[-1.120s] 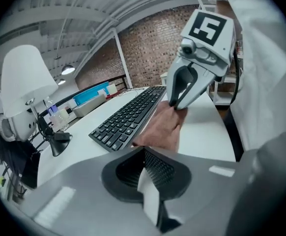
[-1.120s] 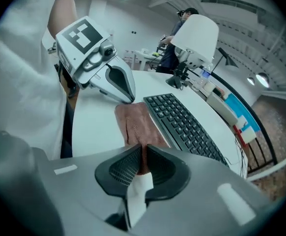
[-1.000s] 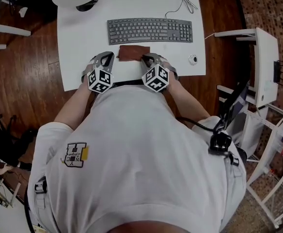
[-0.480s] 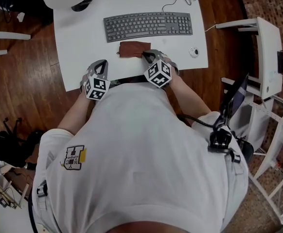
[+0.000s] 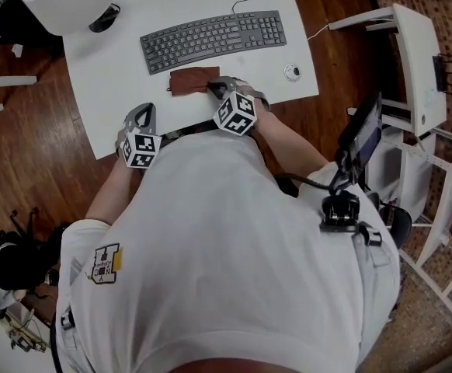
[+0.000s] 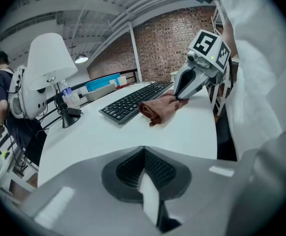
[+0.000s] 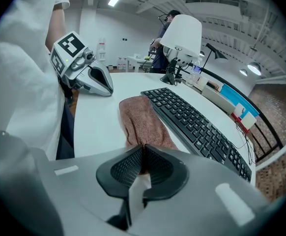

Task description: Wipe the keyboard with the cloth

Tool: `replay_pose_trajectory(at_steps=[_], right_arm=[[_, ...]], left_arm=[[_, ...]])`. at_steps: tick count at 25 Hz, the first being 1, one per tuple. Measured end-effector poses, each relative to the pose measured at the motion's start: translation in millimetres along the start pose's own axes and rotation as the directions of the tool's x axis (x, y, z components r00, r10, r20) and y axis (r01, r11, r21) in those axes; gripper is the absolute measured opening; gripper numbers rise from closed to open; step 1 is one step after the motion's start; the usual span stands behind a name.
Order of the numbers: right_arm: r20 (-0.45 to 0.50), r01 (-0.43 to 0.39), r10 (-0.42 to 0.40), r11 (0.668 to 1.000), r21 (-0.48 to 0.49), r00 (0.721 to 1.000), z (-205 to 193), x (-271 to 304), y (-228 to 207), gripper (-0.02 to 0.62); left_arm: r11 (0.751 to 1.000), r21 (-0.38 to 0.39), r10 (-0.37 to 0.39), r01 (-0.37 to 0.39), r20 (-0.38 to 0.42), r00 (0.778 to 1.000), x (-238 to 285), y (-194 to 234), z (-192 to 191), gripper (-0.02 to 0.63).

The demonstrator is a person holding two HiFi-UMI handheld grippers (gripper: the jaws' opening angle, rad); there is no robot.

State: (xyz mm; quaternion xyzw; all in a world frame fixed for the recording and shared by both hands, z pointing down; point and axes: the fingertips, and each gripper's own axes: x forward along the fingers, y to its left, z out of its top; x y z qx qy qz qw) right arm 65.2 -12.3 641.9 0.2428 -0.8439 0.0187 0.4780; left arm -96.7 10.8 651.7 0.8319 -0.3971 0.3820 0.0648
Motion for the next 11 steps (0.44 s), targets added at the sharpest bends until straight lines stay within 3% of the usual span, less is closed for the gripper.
replay_pose_trajectory(at_steps=[11], right_arm=[[0.012, -0.025, 0.025, 0.999, -0.028, 1.0, 2.0, -1.7, 3.1, 0.015]], left_arm=[[1.0, 0.009, 0.015, -0.015, 0.006, 1.0, -4.8, -1.7, -1.7, 0.0]])
